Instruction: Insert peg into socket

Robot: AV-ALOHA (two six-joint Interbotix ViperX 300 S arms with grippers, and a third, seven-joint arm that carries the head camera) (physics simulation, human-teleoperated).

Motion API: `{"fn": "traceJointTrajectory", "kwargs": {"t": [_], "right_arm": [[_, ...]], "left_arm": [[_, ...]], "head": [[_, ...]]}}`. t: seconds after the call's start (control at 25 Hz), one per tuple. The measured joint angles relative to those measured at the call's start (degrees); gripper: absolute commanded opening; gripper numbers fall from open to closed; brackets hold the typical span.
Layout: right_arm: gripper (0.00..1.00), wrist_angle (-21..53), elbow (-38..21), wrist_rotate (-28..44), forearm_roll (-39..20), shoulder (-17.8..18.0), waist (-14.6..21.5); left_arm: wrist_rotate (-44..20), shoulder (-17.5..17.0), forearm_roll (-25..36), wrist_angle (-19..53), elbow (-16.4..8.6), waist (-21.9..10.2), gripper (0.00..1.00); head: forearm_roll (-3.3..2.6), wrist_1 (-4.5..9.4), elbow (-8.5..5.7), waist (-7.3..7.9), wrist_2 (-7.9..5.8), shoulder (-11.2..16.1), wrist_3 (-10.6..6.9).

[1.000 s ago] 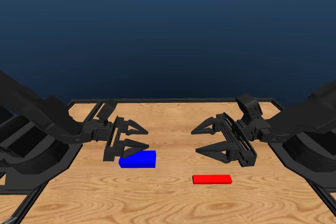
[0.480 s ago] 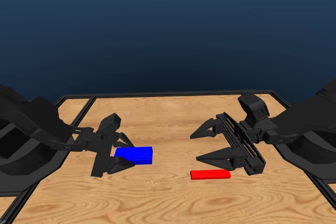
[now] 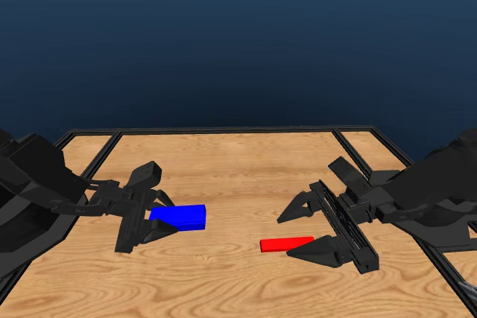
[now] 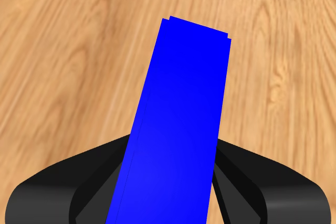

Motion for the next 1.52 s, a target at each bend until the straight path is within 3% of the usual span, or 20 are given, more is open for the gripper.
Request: {"fn": "traceJointTrajectory", "kwargs": {"t": [0.12,0.4,0.44,0.52,0.72,1.04,1.28,1.52], "right_arm": [[1.00,3.75,0.09,1.71,1.46,3.71,0.47],[1.00,8.94,-1.48,2.16,2.36,9.14,0.88],[0.00,9.20,-1.56,1.60,2.48,9.10,0.88],[0.00,10.12,-1.61,-0.26,3.22,9.36,-1.12],[0.00,13.54,-5.51,-5.83,5.00,9.84,-0.60],[0.00,20.73,-10.38,-14.40,4.94,2.04,-3.11],[0.00,32.13,-17.25,-15.15,-2.68,-3.17,-4.95],[0.00,48.02,-24.09,-4.35,-17.80,-5.39,-4.56]], "left_arm": [[-0.35,0.00,-1.07,-0.34,-0.03,-0.33,0.00],[-0.21,-2.08,-3.14,-0.69,-2.34,-6.24,0.00],[0.11,-2.48,-3.55,-0.78,-2.72,-6.84,0.00],[0.89,-3.47,-4.15,-0.89,-3.56,-8.01,0.00],[2.95,-4.47,-7.18,-1.78,-5.35,-10.93,0.00],[8.86,-5.84,-15.18,-5.76,-8.64,-16.98,0.00],[13.30,-6.23,-20.59,-8.32,-8.87,-20.32,0.00],[15.32,-6.40,-24.40,-11.60,-8.13,-22.42,0.00]], "head": [[-0.23,0.11,0.00,-0.23,-0.52,0.00,-0.89],[-0.57,0.41,0.00,-0.60,-1.47,0.00,-2.04],[-0.58,0.45,0.00,-0.61,-1.54,-0.01,-2.09],[-0.58,0.56,0.00,-0.56,-1.65,-0.11,-2.13],[-0.53,0.92,0.12,-0.31,-1.81,-1.15,-2.05],[-0.18,1.50,1.38,0.65,-1.58,-4.48,-1.44],[0.22,2.19,2.08,1.89,-1.46,-5.96,-0.87],[0.42,2.71,2.29,2.95,-1.75,-6.18,-0.95]]}}
